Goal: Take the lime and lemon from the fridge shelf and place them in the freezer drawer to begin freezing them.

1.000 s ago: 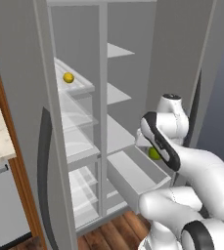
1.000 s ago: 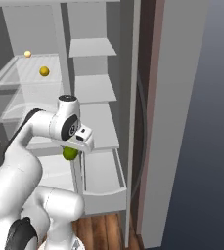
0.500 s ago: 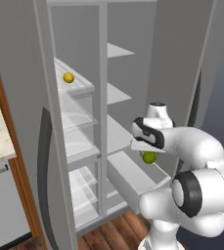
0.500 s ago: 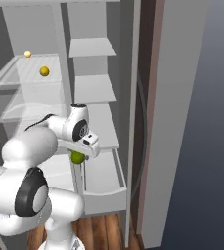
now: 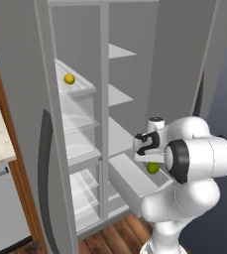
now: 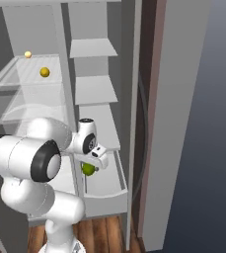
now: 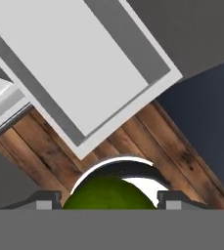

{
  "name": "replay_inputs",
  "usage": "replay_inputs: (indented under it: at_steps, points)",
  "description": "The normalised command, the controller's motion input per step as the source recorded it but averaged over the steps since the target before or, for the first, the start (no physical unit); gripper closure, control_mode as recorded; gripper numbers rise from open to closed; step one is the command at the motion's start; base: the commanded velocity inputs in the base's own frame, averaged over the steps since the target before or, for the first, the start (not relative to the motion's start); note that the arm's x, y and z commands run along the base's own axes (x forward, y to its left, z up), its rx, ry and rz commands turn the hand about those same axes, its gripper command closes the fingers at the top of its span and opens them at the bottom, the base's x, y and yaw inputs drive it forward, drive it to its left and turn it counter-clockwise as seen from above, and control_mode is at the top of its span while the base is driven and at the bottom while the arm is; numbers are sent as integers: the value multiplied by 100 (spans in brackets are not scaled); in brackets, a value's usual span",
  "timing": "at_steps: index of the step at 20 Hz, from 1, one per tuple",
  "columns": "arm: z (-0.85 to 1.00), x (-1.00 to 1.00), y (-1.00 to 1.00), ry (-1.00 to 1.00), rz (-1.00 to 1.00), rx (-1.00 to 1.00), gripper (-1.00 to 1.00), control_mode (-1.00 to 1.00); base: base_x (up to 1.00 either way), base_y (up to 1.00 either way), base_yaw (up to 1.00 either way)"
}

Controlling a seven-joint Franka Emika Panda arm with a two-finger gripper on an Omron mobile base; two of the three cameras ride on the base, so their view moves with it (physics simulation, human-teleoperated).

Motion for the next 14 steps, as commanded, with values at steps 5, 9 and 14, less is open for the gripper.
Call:
replay_inputs:
  at_steps: [5, 9, 14]
  points:
    - [-49, 21, -13, -3, -3, -3, 100, -100, 0, 0, 0]
    - [-37, 21, -8, 0, -2, 0, 100, -100, 0, 0, 0]
    - [-37, 23, -6, 0, -2, 0, 100, -100, 0, 0, 0]
